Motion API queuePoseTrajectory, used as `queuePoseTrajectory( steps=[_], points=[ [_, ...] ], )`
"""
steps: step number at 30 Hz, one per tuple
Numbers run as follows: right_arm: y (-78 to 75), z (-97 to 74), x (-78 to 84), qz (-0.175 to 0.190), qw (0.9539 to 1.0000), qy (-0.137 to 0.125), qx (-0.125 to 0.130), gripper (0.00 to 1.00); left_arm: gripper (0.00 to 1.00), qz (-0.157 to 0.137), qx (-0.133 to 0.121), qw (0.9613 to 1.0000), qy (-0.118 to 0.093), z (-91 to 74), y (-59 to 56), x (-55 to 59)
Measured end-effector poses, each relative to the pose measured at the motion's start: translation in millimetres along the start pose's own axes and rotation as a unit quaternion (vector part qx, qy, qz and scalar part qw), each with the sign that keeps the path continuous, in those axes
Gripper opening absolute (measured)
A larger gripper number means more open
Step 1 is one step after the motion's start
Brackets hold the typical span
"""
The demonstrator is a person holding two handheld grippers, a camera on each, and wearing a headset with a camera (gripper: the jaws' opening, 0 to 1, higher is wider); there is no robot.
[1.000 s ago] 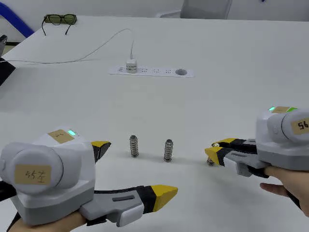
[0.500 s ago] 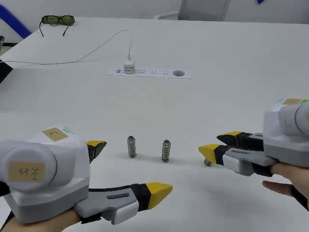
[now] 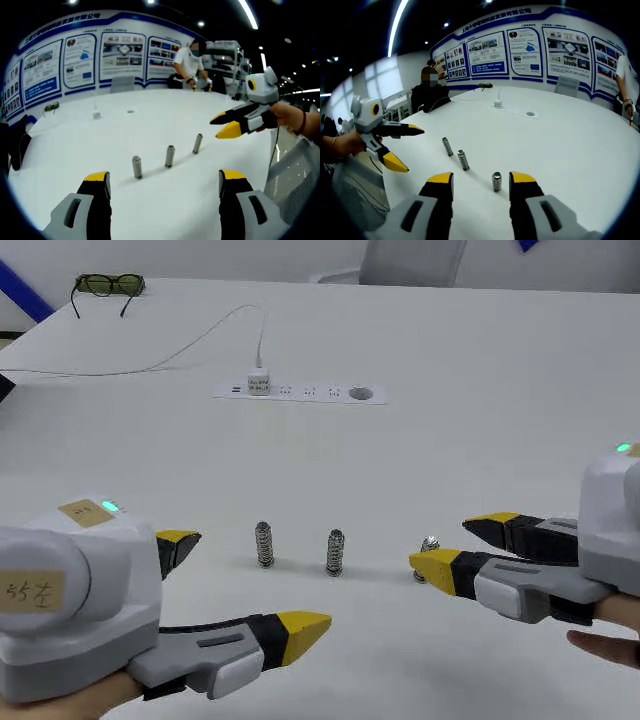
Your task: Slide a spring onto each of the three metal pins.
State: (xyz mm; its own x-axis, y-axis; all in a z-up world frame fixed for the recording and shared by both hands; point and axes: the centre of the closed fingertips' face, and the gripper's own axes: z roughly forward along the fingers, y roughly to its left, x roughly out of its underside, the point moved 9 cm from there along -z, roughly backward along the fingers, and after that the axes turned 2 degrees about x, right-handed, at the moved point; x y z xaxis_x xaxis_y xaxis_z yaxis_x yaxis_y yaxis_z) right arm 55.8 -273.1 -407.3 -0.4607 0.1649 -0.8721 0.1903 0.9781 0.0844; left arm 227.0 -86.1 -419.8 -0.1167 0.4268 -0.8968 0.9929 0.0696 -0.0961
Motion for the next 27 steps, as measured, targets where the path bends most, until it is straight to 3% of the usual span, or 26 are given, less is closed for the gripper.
queuePoseTrajectory(
  steps=[9, 27],
  points=[
    [7.6, -16.8, 5.6, 0.006, 1.0, -0.006, -0.002, 0.55, 0.91, 0.01, -0.005, 0.9999, 0.004, -7.5, -2.7, -4.1],
    [22.2, -27.2, 13.7, 0.033, 0.9991, -0.027, -0.005, 0.86, 0.93, 0.001, -0.011, 0.9999, 0.001, -19.9, -5.1, -3.1]
  ],
)
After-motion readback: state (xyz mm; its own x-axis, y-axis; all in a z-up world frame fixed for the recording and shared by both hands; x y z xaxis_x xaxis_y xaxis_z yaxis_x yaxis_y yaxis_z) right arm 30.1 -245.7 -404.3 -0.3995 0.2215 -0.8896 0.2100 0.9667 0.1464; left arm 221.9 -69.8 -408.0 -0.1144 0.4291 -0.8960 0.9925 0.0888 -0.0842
